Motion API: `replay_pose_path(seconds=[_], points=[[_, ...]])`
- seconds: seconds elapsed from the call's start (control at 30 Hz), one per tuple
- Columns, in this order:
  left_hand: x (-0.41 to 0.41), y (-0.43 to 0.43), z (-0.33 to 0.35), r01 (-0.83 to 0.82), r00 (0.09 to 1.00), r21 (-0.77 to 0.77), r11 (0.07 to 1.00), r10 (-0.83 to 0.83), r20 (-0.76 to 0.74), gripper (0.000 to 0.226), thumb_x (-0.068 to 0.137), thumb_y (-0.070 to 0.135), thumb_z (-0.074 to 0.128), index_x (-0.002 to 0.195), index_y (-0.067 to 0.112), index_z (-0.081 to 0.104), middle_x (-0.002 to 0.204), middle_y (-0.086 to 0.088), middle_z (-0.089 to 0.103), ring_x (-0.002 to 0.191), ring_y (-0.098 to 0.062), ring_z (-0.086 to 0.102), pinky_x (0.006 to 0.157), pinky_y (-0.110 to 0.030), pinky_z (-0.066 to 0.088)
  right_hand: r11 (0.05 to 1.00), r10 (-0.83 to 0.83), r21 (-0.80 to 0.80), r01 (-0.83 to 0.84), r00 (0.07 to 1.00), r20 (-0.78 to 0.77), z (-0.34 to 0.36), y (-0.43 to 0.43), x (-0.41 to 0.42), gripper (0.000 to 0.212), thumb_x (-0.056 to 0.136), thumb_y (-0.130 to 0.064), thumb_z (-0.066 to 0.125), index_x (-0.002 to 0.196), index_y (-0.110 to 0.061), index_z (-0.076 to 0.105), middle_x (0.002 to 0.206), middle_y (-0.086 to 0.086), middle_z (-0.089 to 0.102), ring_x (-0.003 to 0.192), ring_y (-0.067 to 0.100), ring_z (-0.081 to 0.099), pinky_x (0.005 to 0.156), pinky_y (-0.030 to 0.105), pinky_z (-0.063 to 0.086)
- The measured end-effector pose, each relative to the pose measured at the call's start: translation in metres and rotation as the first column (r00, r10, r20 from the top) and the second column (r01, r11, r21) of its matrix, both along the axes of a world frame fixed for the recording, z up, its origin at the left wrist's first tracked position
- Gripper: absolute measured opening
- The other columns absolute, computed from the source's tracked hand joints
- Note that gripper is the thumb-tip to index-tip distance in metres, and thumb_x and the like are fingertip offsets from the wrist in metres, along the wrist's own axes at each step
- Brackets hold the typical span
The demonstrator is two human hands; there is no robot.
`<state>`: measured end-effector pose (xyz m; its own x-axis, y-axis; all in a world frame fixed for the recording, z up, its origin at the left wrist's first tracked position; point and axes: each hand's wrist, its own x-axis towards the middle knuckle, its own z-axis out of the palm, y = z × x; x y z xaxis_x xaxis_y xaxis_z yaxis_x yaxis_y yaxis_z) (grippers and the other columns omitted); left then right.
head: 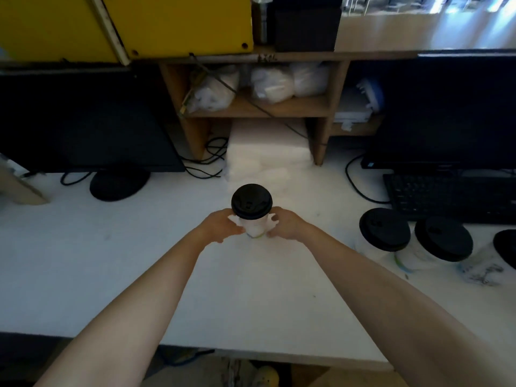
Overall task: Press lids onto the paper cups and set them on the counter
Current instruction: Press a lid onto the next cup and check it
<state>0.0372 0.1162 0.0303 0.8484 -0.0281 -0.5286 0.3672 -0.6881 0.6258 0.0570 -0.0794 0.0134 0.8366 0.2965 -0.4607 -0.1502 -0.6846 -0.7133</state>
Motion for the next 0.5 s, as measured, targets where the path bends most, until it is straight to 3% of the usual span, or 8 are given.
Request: replay_pose_path(seconds=[0.13, 0.23, 0.37, 0.5], points=[[-0.015, -0.011, 0.002, 0.182, 0.975, 0.218, 0.959, -0.147, -0.165, 0.055, 0.083, 0.045, 0.063, 0.131, 0.022, 0.048, 0.134, -0.003, 0.047, 0.103, -0.018, 0.051, 0.071, -0.031, 0.052, 0.999, -0.028, 0.019, 0.029, 0.998, -0.065, 0.009, -0.038, -0.032, 0.063, 0.081, -0.016, 0.072, 0.136, -0.012, 0.044, 0.139, 0.013, 0.046, 0.123, 0.025, 0.048, 0.096, 0.029, 0.042], [-0.027, -0.04, -0.002, 0.298, 0.949, 0.262, 0.918, -0.257, -0.182, 0.055, 0.083, 0.049, 0.06, 0.131, 0.025, 0.047, 0.133, -0.001, 0.047, 0.1, -0.018, 0.053, 0.067, -0.027, 0.053, 0.997, -0.067, 0.018, 0.069, 0.993, -0.092, 0.006, -0.076, -0.068, 0.055, 0.084, -0.022, 0.069, 0.133, -0.011, 0.047, 0.137, 0.007, 0.048, 0.123, 0.021, 0.048, 0.096, 0.028, 0.041], [-0.036, -0.092, -0.008, 0.441, 0.897, 0.215, 0.872, -0.436, -0.069, 0.054, 0.084, 0.047, 0.061, 0.131, 0.023, 0.047, 0.125, -0.001, 0.058, 0.102, -0.015, 0.058, 0.072, -0.019, 0.047, 0.981, -0.196, -0.009, 0.196, 0.977, -0.086, -0.002, -0.132, -0.113, 0.048, 0.085, -0.026, 0.068, 0.127, -0.011, 0.052, 0.132, 0.006, 0.053, 0.116, 0.018, 0.053, 0.087, 0.023, 0.042], [-0.036, -0.151, -0.012, 0.499, 0.865, 0.028, 0.866, -0.5, 0.04, 0.072, 0.081, 0.034, 0.07, 0.142, 0.02, 0.033, 0.139, -0.008, 0.047, 0.122, -0.02, 0.051, 0.092, -0.022, 0.04, 0.951, -0.288, -0.122, 0.283, 0.957, -0.03, -0.004, -0.18, -0.138, 0.044, 0.087, -0.029, 0.064, 0.124, -0.008, 0.053, 0.132, 0.009, 0.052, 0.118, 0.022, 0.052, 0.091, 0.027, 0.041]])
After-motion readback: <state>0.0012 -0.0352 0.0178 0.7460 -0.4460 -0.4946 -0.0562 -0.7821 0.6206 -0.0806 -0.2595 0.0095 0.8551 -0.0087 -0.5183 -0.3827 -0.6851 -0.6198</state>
